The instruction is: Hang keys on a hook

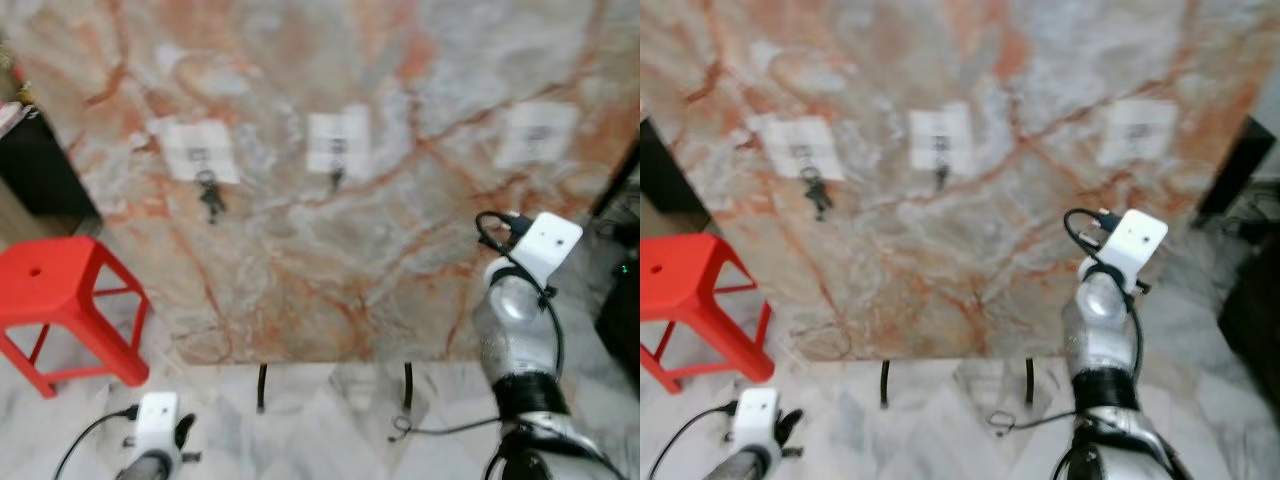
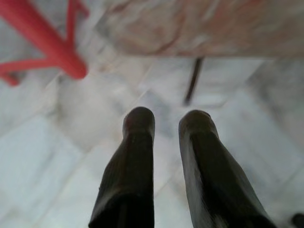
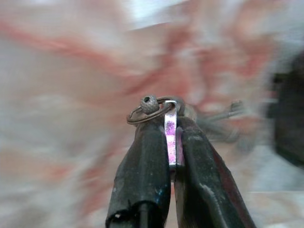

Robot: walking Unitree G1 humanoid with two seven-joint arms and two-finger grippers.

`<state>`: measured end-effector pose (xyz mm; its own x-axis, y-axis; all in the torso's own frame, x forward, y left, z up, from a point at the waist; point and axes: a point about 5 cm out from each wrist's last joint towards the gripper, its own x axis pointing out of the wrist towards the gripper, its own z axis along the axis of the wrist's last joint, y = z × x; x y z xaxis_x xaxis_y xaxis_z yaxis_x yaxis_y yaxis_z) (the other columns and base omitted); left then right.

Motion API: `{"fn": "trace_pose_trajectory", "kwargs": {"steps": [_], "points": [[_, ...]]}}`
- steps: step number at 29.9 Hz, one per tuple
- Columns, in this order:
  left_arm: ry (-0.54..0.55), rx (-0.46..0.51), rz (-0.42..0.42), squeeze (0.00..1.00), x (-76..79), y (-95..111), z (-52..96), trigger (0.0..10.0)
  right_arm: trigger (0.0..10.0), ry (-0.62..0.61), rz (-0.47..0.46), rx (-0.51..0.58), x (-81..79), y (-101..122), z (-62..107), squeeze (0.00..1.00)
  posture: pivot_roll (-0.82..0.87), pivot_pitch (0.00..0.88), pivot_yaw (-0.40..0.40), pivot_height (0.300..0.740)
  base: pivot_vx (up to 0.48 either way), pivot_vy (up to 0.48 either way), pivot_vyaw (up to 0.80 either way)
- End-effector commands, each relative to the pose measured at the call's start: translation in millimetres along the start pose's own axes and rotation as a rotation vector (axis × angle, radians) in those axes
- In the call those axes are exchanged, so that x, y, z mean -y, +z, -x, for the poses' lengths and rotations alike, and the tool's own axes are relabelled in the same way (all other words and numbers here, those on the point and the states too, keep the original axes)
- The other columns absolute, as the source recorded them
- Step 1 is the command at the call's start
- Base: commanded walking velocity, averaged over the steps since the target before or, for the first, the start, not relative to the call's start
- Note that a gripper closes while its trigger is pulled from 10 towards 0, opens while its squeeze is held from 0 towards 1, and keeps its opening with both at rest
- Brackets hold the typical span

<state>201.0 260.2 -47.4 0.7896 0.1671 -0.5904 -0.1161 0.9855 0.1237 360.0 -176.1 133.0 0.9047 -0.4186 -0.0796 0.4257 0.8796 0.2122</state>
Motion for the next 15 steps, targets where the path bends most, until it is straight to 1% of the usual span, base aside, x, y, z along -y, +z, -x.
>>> {"fn": "trace_pose_trajectory", "kwargs": {"steps": [1, 4, 7, 11, 12, 14, 15], "points": [[-0.029, 0.007, -0.007, 0.00, 8.3, 2.6, -2.1, 10.0, 10.0, -0.036, 0.006, 0.035, 11.5, 9.5, -5.8, 0.00, 0.09, 0.058, 0.019, 0.740, 0.274, 0.000, 0.00], [-0.035, 0.008, -0.006, 0.00, 10.4, 3.2, -2.6, 10.0, 10.0, -0.049, 0.013, 0.039, 12.5, 8.9, -4.9, 0.00, 0.09, 0.059, 0.019, 0.740, 0.273, 0.000, 0.00], [-0.048, 0.012, -0.008, 0.00, 13.1, 3.6, -2.7, 10.0, 10.0, -0.089, 0.017, 0.046, 15.7, 8.4, -3.3, 0.00, 0.08, 0.059, 0.020, 0.740, 0.000, 0.000, 0.00], [-0.050, 0.021, -0.008, 0.00, 14.0, 4.1, -2.5, 10.0, 10.0, -0.112, 0.019, 0.049, 17.6, 8.1, -2.4, 0.00, 0.09, 0.059, 0.020, 0.740, 0.000, 0.000, 0.00], [-0.048, 0.019, -0.006, 0.00, 13.2, 3.3, -2.2, 10.0, 10.0, -0.145, 0.030, 0.068, 20.0, 9.6, -1.2, 0.00, 0.09, 0.059, 0.020, 0.740, 0.000, 0.000, 0.00], [-0.048, 0.019, -0.005, 0.00, 13.0, 3.1, -2.1, 10.0, 10.0, -0.155, 0.034, 0.084, 20.6, 11.5, -0.6, 0.00, 0.09, 0.059, 0.021, 0.740, 0.000, 0.000, 0.00], [-0.047, 0.021, -0.004, 0.00, 12.6, 3.2, -1.9, 10.0, 10.0, -0.148, 0.059, 0.118, 19.3, 16.4, -0.4, 0.00, 0.09, 0.058, 0.021, 0.740, 0.000, 0.000, 0.00]]}}
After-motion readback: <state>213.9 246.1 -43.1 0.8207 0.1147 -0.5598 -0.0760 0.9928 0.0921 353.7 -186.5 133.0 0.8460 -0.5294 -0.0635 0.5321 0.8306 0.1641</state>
